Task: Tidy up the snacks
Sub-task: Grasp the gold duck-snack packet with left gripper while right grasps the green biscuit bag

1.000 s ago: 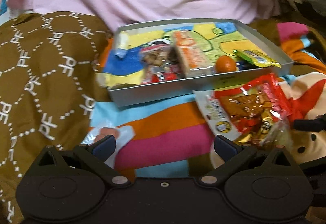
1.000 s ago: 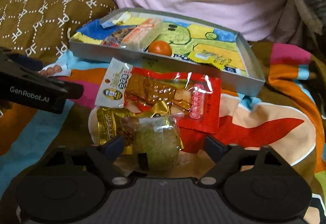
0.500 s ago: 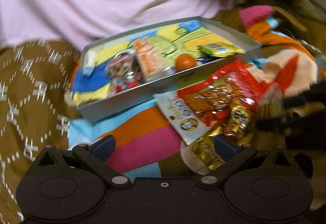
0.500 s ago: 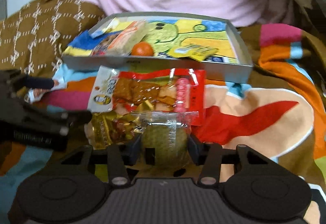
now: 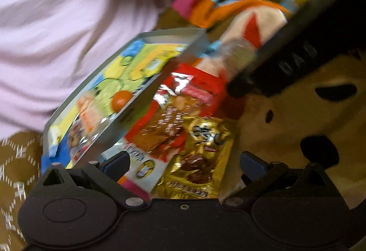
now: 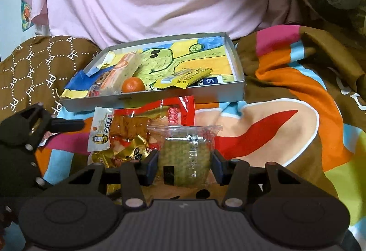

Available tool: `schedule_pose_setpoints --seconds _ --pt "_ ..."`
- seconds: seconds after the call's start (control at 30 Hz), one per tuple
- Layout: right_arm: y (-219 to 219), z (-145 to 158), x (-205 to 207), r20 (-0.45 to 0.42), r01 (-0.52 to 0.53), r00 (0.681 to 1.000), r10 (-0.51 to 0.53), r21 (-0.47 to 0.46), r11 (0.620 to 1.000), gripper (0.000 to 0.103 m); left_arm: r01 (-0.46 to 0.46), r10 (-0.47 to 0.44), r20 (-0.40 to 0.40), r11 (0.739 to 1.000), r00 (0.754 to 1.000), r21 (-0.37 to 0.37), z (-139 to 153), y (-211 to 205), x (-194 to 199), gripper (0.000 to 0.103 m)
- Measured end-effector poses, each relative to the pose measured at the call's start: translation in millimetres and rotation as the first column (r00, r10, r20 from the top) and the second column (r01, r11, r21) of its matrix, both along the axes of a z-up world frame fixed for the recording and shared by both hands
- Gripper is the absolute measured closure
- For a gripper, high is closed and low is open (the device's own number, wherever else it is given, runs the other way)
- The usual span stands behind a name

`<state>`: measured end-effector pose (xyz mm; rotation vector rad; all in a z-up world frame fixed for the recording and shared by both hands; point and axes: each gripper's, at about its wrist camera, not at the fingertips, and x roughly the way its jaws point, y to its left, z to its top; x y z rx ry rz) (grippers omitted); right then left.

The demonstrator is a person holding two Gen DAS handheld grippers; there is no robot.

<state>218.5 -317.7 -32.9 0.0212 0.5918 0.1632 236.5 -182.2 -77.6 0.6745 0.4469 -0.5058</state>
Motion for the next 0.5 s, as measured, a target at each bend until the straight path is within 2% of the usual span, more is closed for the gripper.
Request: schedule_pose_setpoints --seconds 0.27,0.5 --pt "-2 0 0 -0.005 -0.001 1.0 0.001 0.019 1.0 0.05 0.037 -0.036 -0.008 0.995 0.999 0.092 -14 -13 5 0.005" --pt "-1 -1 0 -0.013 -0.008 1.0 0.008 0.021 1.0 0.05 0.093 -0.089 -0.031 0.988 0.996 0.12 -15 -18 4 0.016"
